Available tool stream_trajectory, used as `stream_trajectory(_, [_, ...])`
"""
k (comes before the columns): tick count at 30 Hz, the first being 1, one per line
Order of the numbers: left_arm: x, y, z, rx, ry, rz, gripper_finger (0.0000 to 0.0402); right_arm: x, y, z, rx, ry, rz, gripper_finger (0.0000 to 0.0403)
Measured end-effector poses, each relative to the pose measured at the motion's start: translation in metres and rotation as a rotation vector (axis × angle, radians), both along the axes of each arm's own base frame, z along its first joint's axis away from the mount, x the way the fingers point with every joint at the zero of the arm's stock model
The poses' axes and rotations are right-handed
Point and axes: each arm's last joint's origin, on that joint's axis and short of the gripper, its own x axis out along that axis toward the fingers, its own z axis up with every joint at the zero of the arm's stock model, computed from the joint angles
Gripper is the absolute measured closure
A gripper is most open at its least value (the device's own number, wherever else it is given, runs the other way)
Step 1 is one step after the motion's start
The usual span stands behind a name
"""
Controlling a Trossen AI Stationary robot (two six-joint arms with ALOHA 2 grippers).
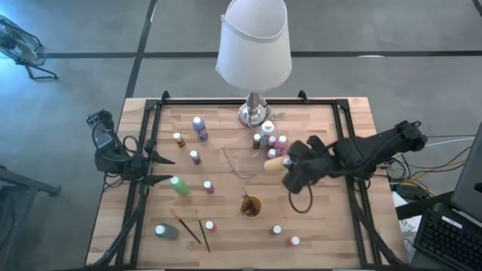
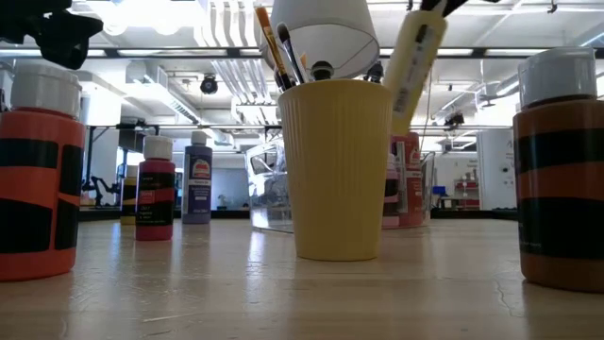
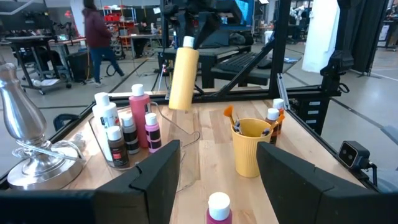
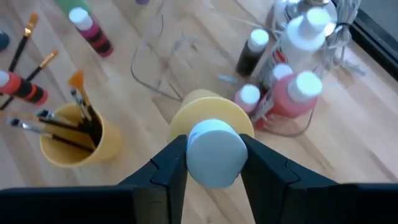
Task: Pick & Place Paint Supplies
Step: Put the light yellow bottle into the transparent bin
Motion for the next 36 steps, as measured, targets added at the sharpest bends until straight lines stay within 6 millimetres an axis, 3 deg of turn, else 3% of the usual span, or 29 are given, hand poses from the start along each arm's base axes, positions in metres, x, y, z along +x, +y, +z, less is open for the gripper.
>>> stream_trajectory(13, [0.000,0.000,0.000,0.000,0.000,0.000,0.0183,0.027,-0.039,0.014,-0.029,-0.102,0.075,0.0282])
stream_trajectory(25, [0.000,0.000,0.000,0.000,0.000,0.000,0.0183,0.036,-0.070,0.015,-0.004,-0.137,0.046,0.0285])
stream_trajectory(36, [0.000,0.000,0.000,0.000,0.000,0.000,0.0183,0.067,-0.096,-0.012,0.044,-0.036,0.104,0.0286])
